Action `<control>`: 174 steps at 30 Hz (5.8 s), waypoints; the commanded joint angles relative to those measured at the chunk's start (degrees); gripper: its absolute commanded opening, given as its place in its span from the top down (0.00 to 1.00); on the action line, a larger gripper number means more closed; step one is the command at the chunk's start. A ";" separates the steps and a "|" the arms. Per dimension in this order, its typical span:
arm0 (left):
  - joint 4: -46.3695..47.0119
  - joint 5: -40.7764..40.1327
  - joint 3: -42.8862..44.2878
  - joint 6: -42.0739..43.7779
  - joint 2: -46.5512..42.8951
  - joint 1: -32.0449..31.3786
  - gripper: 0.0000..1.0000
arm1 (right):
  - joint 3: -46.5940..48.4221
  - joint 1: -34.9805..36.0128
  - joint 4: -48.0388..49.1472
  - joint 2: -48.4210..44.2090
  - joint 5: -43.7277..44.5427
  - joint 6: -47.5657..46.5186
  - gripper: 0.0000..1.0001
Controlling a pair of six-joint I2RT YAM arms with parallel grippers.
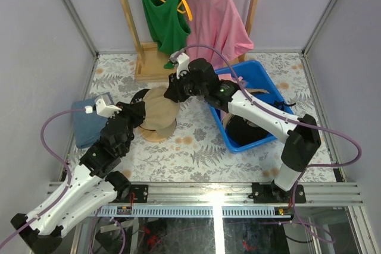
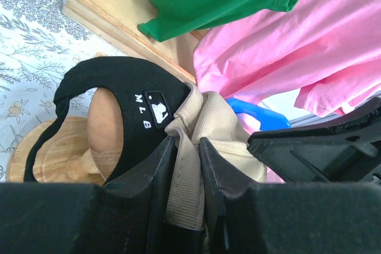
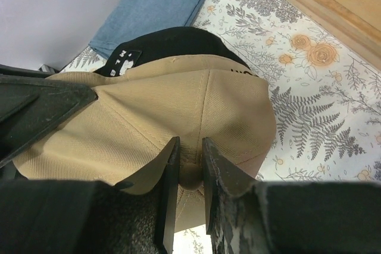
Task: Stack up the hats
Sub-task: Stack the hat on the hat.
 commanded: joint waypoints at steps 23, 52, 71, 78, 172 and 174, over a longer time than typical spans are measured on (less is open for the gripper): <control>-1.56 -7.16 8.03 0.45 10.31 0.41 1.00 | 15.14 -3.60 -10.97 -2.61 21.12 -10.02 0.80; -1.56 -7.16 5.76 0.45 10.49 0.41 1.00 | -0.61 -1.84 -1.91 -2.37 3.21 9.77 0.34; -1.56 -7.16 4.40 0.45 9.77 0.42 1.00 | -4.85 -1.30 1.65 -8.15 7.00 13.43 0.33; -1.56 -7.16 4.62 0.45 9.79 0.40 1.00 | -5.76 0.42 2.27 -7.69 6.81 14.49 0.31; -4.07 -10.87 1.62 2.44 3.60 0.45 0.92 | 20.15 -0.88 -9.77 14.06 2.85 3.74 0.62; -6.27 -11.95 1.07 0.57 2.88 0.39 0.91 | 20.32 -0.58 -10.06 14.44 2.99 3.53 0.60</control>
